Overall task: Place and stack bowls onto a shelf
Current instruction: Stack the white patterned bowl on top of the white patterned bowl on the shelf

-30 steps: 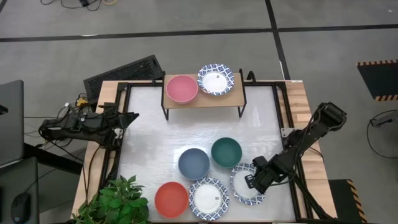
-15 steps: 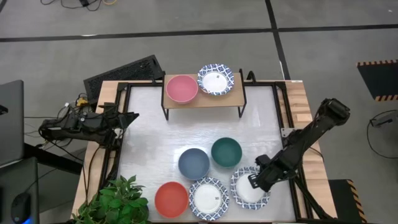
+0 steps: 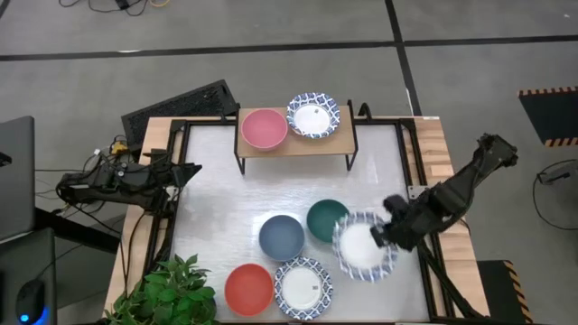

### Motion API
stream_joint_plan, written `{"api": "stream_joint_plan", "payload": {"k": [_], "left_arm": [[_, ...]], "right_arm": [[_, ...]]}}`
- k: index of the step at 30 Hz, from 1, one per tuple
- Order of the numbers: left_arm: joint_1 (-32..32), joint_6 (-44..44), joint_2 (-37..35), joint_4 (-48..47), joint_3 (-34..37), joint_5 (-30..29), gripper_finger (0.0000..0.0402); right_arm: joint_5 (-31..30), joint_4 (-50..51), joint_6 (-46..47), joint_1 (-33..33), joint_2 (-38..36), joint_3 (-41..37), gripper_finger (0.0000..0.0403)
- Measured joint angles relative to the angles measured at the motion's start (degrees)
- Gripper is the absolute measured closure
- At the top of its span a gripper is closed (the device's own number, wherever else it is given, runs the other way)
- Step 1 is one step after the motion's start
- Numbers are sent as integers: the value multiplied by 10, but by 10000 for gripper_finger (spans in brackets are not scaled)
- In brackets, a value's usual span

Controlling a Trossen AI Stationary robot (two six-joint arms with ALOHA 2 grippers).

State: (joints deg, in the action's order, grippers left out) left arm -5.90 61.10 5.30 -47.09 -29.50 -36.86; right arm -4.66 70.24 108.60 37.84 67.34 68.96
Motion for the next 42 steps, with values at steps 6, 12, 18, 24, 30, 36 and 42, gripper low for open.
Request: {"api": "stream_joint_plan", "payload": {"k": [6,12,18,24,30,36,42], "left_arm": [[0,-6,0,-3,0,0,100],[0,-6,0,-3,0,0,100],[0,-7,0,-3,0,0,100],[0,-10,0,-3,0,0,100],[0,-20,0,-2,0,-16,100],[0,-20,0,-2,0,-20,100],[0,-19,0,-4,0,-20,100]], "right_arm": [[-96,27,-142,-126,-7,66,383],[-100,0,-369,-299,-5,99,383],[-52,-70,-561,-486,-5,113,383],[41,-183,-671,-651,11,114,383],[145,-281,-704,-762,72,113,383],[212,-330,-716,-816,159,144,383],[212,-280,-741,-850,245,219,383]]}}
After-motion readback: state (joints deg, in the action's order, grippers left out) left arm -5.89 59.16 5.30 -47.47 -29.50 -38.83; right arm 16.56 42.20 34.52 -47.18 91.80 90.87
